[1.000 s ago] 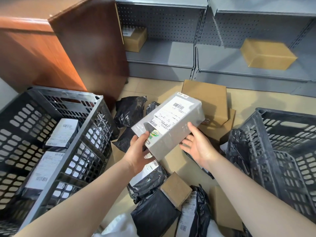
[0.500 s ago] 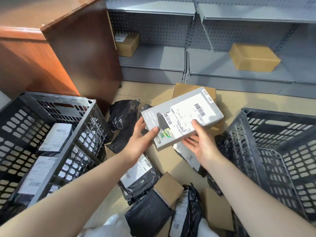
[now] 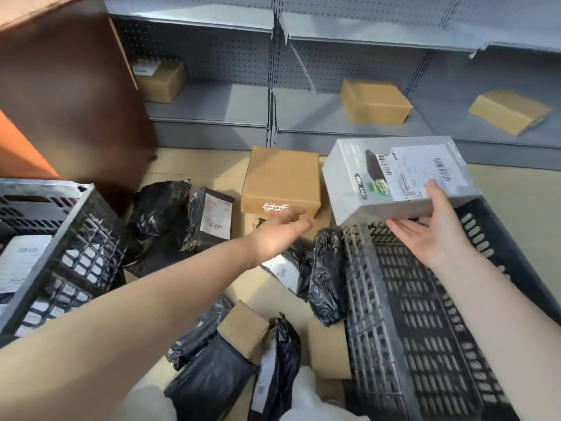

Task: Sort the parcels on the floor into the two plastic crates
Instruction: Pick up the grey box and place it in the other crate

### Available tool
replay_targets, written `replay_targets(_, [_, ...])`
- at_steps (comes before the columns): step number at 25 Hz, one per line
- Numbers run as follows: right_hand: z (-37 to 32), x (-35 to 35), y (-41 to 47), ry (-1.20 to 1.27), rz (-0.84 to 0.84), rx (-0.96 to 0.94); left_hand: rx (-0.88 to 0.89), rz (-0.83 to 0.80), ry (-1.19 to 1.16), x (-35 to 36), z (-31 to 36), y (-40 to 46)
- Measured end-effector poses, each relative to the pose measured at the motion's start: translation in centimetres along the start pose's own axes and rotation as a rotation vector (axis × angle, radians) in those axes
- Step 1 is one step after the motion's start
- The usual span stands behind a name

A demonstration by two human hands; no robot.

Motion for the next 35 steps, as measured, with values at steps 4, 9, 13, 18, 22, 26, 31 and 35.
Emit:
replay_targets(4, [-1.0, -8.0, 0.7, 0.008, 0.138, 0.016, 0.02, -0.141, 0.087, 5.7, 1.3, 0.7])
replay_targets(9, [2.0, -14.9, 2.3, -0.076, 0.221, 0.095, 0.139, -0.193, 0.233, 10.5, 1.4, 1.8])
replay_targets(13, [5.1, -17.6, 5.0, -0.138, 0.32, 0.159, 0.155, -0.219, 0.259, 12.9, 0.5, 2.4])
replay_targets(18, [8.5, -18.1, 8.3, -0.137, 0.308, 0.209, 0.163, -0.171, 0.282, 13.5, -0.5, 4.4])
replay_targets(22, [11.4, -18.0, 11.0, -0.105, 0.292, 0.272, 0.182, -0.168, 0.286, 14.1, -2.0, 5.2])
replay_targets(26, [14.1, -17.4, 13.5, -0.051, 0.317, 0.282, 0.172, -0.209, 0.218, 14.7, -3.7, 5.4])
replay_targets(31, [16.7, -16.9, 15.6, -0.048, 0.359, 0.311, 0.191, -0.259, 0.204, 14.1, -4.2, 5.7])
replay_targets(35, [18.5, -16.3, 15.5, -0.166, 0.311, 0.424, 0.171, -0.263, 0.166, 14.2, -4.1, 5.9])
Point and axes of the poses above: each hand's wrist, its own y-axis towards the middle knuckle, its own x-axis out of the palm, z = x × y, the point moved 4 cm from there along y, towards the middle knuckle, and after that the axes turned 2 degrees about z, right-handed, at the moved point
